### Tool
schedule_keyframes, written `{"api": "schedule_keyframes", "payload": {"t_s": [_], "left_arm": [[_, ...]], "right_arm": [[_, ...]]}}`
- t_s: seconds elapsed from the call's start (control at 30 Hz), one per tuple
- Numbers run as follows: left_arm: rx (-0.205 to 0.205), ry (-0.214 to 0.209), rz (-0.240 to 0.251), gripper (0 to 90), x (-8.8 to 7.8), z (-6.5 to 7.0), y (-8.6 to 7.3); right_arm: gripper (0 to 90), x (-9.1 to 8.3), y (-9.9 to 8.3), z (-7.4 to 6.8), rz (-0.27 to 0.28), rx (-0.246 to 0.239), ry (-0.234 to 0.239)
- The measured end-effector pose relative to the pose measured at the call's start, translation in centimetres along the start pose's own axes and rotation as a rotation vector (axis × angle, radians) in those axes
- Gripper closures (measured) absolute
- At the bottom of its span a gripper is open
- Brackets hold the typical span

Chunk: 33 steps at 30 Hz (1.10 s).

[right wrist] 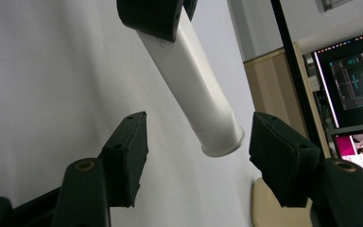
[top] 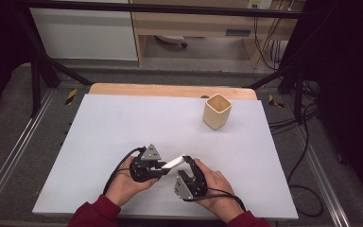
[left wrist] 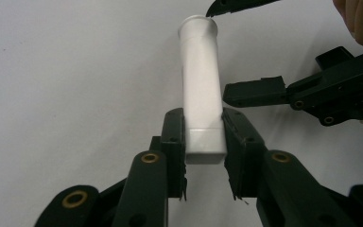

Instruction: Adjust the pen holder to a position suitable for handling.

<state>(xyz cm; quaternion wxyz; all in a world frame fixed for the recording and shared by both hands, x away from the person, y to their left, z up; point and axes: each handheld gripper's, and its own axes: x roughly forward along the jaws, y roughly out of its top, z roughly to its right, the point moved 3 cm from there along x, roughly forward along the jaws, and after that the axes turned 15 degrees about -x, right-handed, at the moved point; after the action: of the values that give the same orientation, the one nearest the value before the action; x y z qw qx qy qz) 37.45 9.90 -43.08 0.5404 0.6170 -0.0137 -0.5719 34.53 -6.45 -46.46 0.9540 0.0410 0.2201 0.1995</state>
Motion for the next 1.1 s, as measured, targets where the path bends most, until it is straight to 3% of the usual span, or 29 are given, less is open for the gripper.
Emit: {"api": "schedule_keyframes", "payload": {"t_s": [0.17,0.57,1.1], "left_arm": [[0.005,-0.004,-0.003,71.1,0.08,0.13,-0.03],[0.008,-0.013,-0.012,71.1,0.27,0.36,-0.15],[0.006,-0.041,-0.020,71.1,0.31,0.69,-0.12]], "right_arm": [[39.7,0.00,0.06,-0.08,-0.006,-0.029,-0.003],[42.8,-0.07,0.26,-0.27,-0.007,-0.031,-0.008],[48.4,-0.18,0.72,-0.56,0.002,-0.099,-0.021]]}}
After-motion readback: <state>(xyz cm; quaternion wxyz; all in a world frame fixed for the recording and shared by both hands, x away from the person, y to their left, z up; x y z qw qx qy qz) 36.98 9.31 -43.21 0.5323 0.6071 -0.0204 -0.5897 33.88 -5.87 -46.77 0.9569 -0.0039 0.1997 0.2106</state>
